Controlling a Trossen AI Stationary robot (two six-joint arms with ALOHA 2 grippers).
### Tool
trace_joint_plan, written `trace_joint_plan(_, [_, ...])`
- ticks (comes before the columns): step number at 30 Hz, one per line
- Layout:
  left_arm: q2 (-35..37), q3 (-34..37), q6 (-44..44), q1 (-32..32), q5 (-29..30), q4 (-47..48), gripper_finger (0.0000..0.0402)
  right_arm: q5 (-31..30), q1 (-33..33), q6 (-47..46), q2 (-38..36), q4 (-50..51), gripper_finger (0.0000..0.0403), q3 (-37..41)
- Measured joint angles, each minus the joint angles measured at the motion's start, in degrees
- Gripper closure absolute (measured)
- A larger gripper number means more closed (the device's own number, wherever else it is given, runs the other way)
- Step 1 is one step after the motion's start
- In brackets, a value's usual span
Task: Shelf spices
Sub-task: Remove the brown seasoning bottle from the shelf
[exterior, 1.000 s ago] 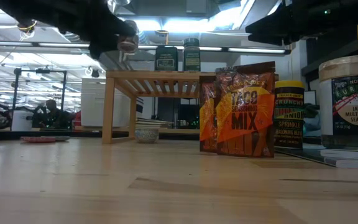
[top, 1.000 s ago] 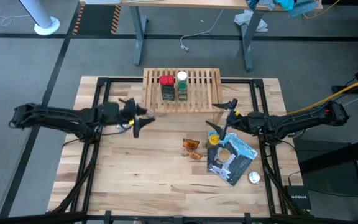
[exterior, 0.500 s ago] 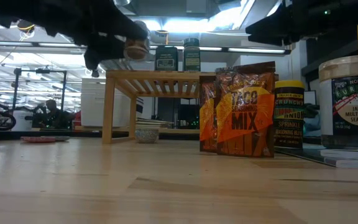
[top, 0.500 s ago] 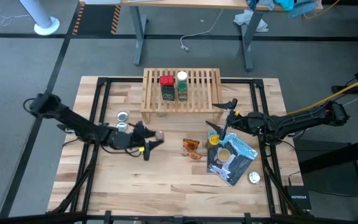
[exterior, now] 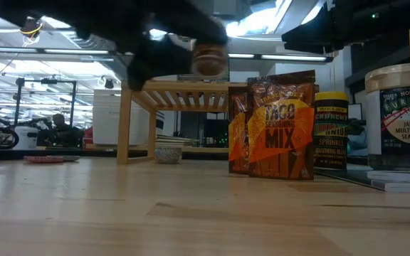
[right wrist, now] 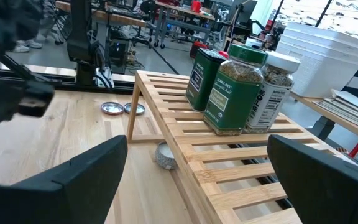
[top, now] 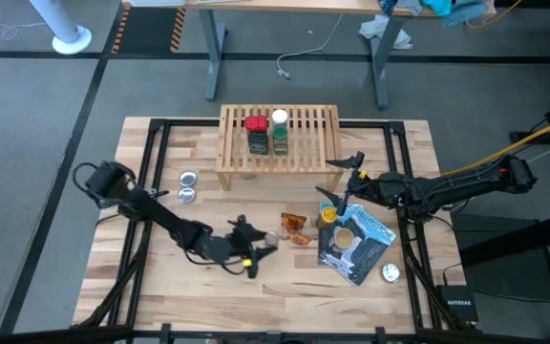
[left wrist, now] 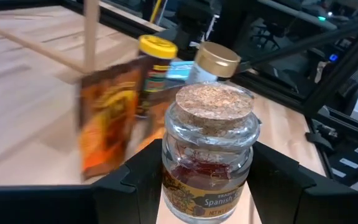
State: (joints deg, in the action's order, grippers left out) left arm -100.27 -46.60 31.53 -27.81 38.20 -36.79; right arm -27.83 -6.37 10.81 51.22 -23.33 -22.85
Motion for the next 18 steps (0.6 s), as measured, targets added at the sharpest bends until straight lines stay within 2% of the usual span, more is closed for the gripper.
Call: trace_joint_plan(18, [-17.7, -16.7, 3.0, -1.2, 0.1, 0.0, 0.022, 0.0, 0.0, 0.0, 0.0, 0.6, 0.001, 0.0])
